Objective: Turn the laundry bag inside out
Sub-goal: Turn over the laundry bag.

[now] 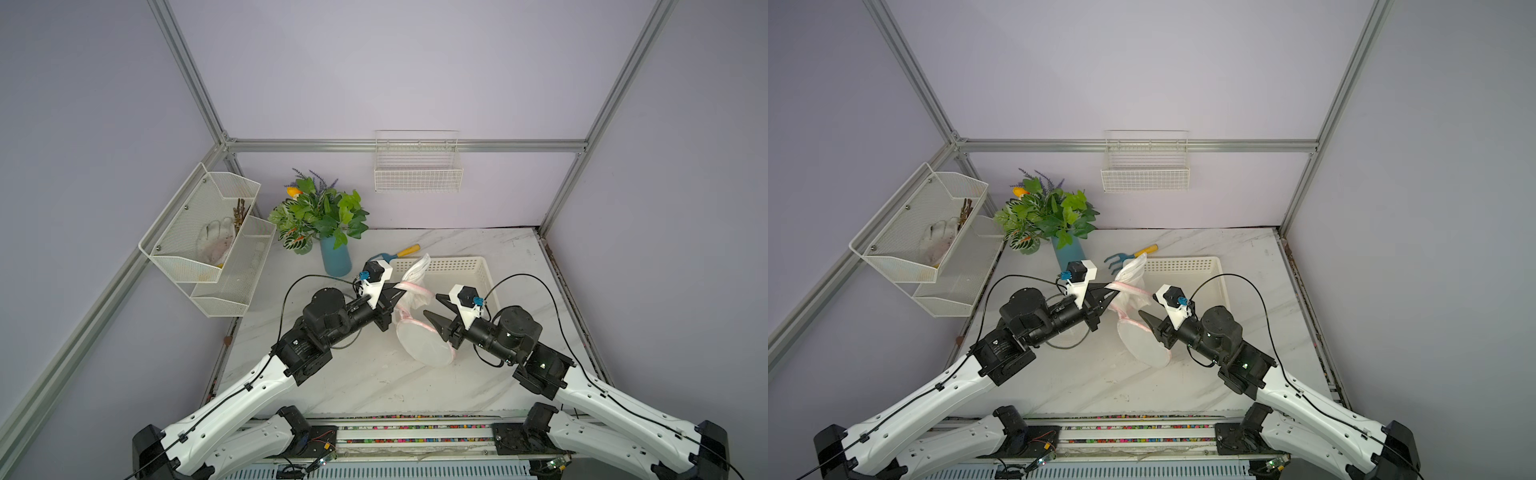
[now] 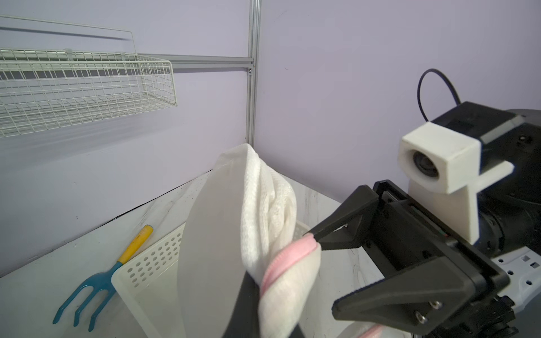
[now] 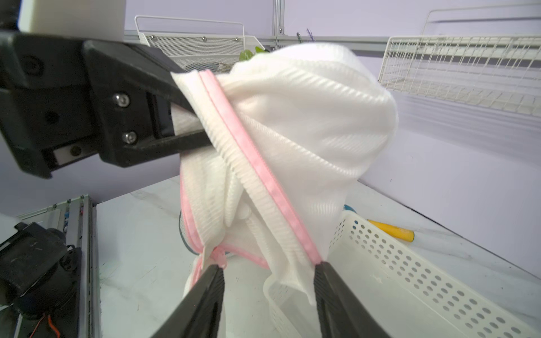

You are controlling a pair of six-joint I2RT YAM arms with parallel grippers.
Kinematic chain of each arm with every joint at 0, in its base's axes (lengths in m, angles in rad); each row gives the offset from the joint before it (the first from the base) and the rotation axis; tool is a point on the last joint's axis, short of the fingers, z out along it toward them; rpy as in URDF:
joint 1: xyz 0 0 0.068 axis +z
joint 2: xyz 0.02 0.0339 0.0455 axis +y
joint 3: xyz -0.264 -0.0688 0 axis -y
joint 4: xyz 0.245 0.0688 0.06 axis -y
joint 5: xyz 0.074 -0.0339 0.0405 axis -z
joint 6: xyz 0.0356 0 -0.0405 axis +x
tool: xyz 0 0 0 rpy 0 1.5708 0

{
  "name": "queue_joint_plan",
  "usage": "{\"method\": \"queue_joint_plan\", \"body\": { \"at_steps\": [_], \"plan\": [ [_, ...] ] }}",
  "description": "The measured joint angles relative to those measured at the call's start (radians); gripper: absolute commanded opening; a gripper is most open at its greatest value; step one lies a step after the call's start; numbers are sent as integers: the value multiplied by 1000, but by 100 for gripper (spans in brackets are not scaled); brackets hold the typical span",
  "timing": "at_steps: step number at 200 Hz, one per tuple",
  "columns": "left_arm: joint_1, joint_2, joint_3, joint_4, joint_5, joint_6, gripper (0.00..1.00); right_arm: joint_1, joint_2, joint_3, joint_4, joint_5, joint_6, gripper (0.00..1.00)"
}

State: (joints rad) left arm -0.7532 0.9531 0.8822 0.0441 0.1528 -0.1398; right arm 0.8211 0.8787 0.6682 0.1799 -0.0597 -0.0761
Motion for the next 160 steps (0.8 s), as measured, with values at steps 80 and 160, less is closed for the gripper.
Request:
{"method": "queue_joint_plan", "body": {
  "at_steps": [80, 160],
  "plan": [
    [0, -12, 0, 1, 26, -39, 0, 0, 32, -24, 151, 51, -21, 49],
    [0, -42, 0, 11, 38, -51, 0, 0, 83, -23, 219, 111, -26, 0]
  ]
}}
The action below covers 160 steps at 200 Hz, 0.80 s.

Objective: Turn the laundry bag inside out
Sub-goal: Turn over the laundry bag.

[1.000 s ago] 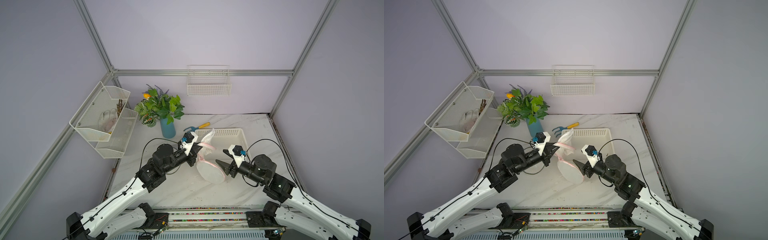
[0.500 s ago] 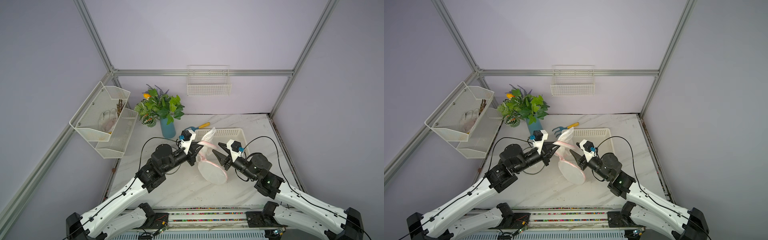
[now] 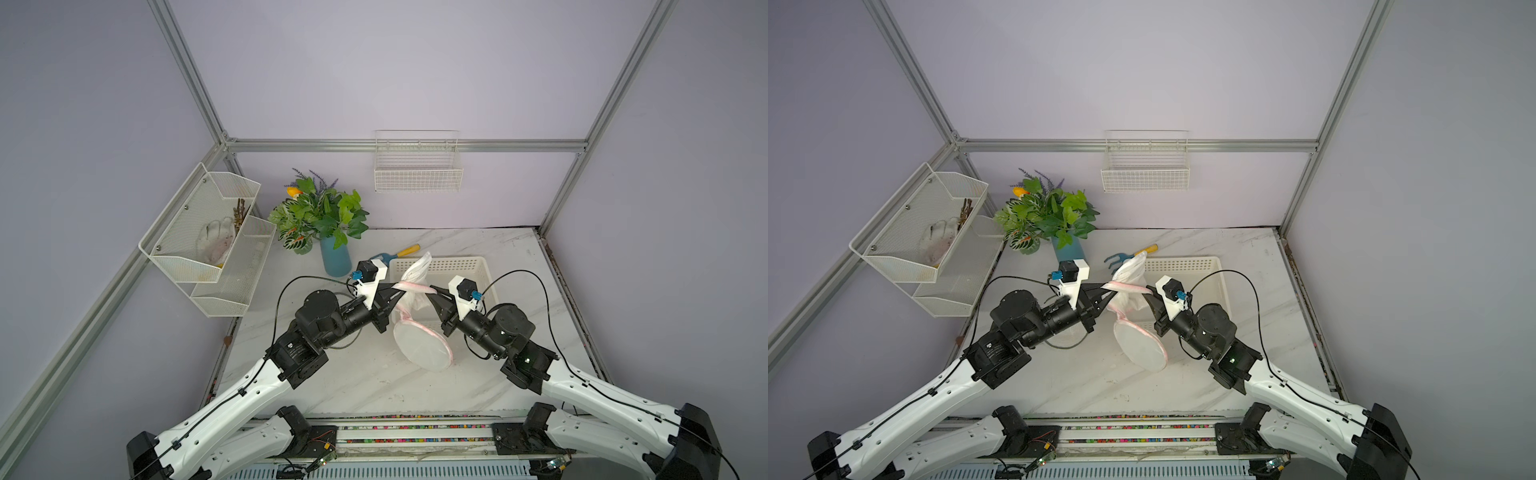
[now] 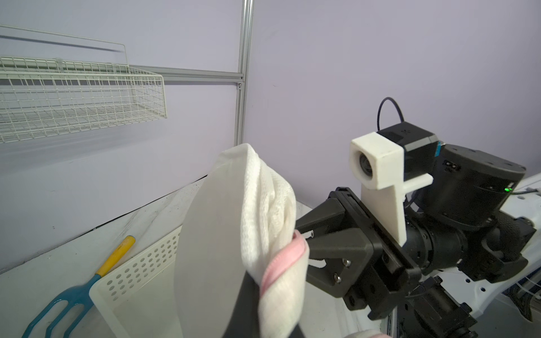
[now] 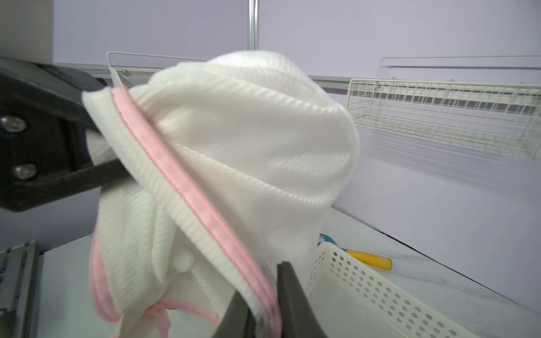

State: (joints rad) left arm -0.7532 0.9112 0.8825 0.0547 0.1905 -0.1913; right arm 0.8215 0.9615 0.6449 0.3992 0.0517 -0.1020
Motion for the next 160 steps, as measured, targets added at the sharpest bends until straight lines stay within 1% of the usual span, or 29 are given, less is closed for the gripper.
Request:
{"method": "queue_joint_plan", "body": {
  "at_steps": [16, 30, 61, 110, 160],
  "plan": [
    [0, -5, 9, -39, -1, 11, 0, 2, -17, 0, -3, 32, 4, 0],
    [0, 0, 34, -99, 1, 46, 0, 4, -36, 13, -29, 66, 4, 0],
    [-1, 10, 97, -215, 15, 134, 0, 5, -48, 128, -156, 119, -10, 0],
    [-8, 34, 174, -340, 40, 262, 0, 11, -44, 286, -352, 150, -61, 0],
    [-14, 73, 226, -460, 53, 358, 0, 12, 22, 420, -491, 159, -114, 0]
  ]
}}
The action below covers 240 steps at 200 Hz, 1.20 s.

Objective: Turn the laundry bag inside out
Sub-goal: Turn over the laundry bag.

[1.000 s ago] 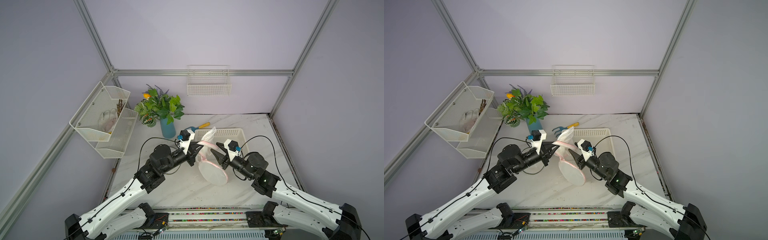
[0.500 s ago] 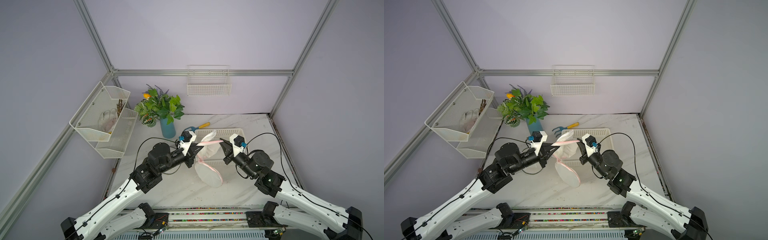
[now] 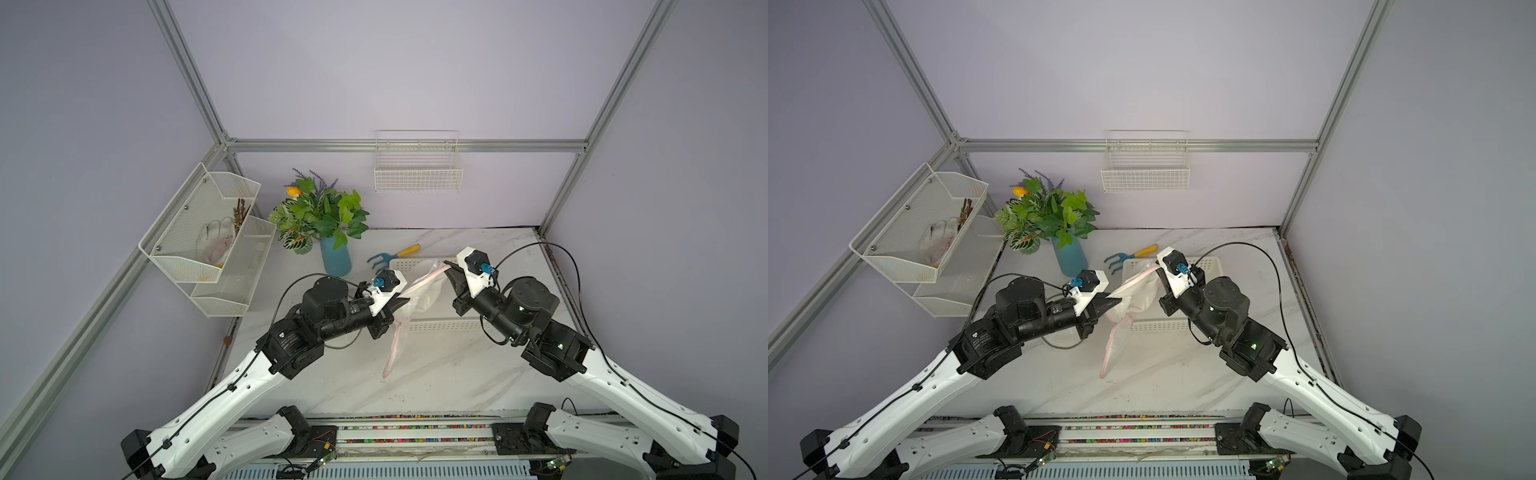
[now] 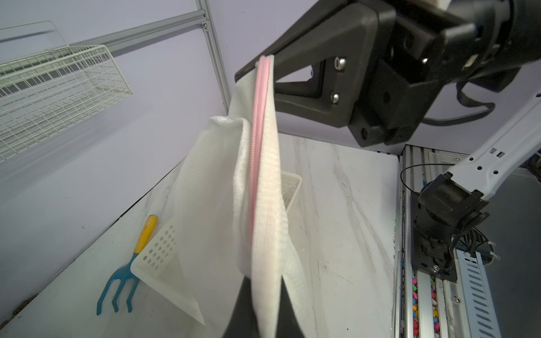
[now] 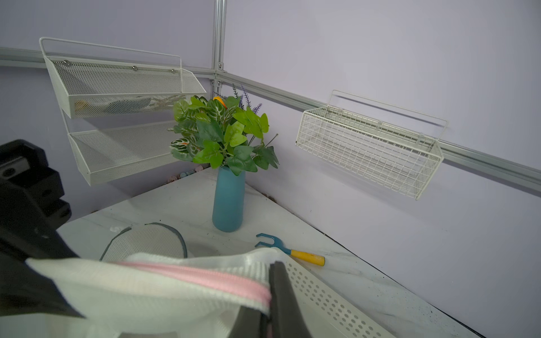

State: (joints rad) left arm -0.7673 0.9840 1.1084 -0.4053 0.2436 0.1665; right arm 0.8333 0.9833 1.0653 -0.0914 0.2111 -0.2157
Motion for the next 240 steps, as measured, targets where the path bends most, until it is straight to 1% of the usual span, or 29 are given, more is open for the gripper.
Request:
{"method": "queue_joint_plan", "body": {
  "at_steps": [41, 63, 107, 126, 156, 172, 200, 213, 240],
  "plan": [
    [-8, 19, 24, -84, 24, 68, 0, 0, 72, 95, -91, -23, -35, 0],
    [-12, 19, 31, -130, 51, 118, 0, -2, 116, 144, -148, -45, -58, 7],
    [-15, 27, 55, -241, 109, 240, 0, -10, 200, 238, -286, -122, -102, 15],
    [-15, 29, 56, -277, 138, 285, 0, -29, 224, 254, -338, -176, -110, 21],
    [-18, 27, 56, -312, 179, 349, 0, -85, 260, 256, -409, -285, -110, 34],
    [-19, 17, 54, -318, 189, 369, 0, -114, 277, 247, -427, -342, -104, 40],
    [-19, -48, -3, -284, 195, 363, 0, -138, 287, 199, -435, -430, -76, 49],
    [-19, -90, -47, -252, 196, 341, 0, -141, 284, 175, -431, -459, -49, 54],
    [-19, -166, -139, -156, 195, 267, 0, -164, 261, 124, -414, -519, 45, 60]
  ]
}}
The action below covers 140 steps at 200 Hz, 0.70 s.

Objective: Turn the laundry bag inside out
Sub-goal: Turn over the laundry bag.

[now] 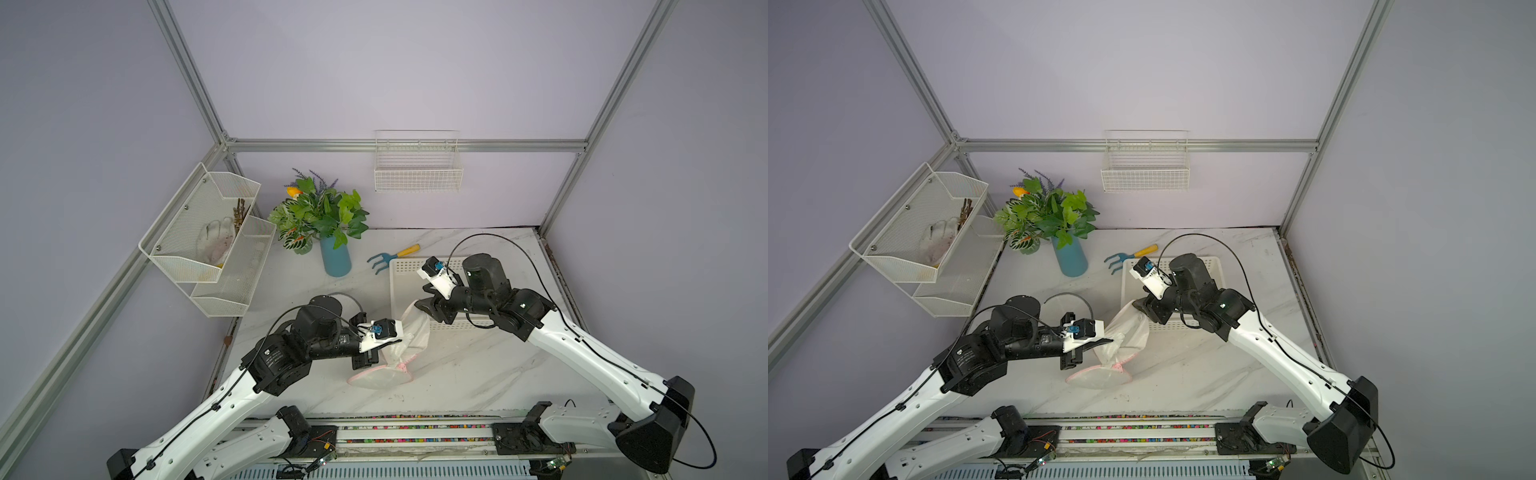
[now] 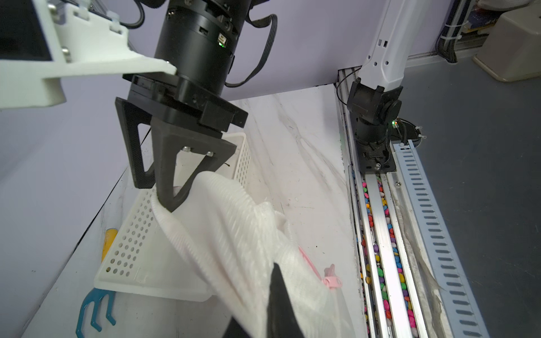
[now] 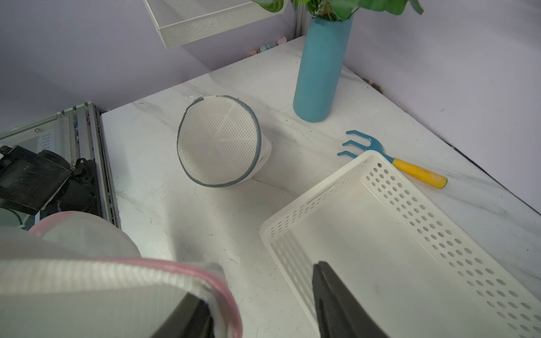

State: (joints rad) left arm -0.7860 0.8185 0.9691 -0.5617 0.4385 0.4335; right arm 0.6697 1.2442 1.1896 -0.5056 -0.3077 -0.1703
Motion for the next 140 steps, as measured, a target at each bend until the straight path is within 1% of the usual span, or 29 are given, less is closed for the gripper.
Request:
{"method": "queue_joint_plan", "body": {
  "at_steps": [12, 36, 63, 78, 104, 140],
  "plan": [
    [0, -28, -41, 53, 0, -41, 0, -15, -24, -24, 13, -27, 58, 63],
    [0, -79, -118, 167, 2, -133, 0, -37, -85, -76, 27, -76, 171, 63],
    [3, -120, -185, 281, 8, -235, 0, -65, -142, -108, 26, -127, 315, 60],
    [10, -136, -225, 350, 13, -294, 0, -80, -156, -106, 23, -150, 396, 57],
    [18, -148, -298, 478, 25, -397, 0, -104, -154, -78, 3, -209, 513, 57],
    [22, -134, -365, 627, 34, -529, 0, -109, -134, -31, -4, -304, 618, 63]
  ]
}}
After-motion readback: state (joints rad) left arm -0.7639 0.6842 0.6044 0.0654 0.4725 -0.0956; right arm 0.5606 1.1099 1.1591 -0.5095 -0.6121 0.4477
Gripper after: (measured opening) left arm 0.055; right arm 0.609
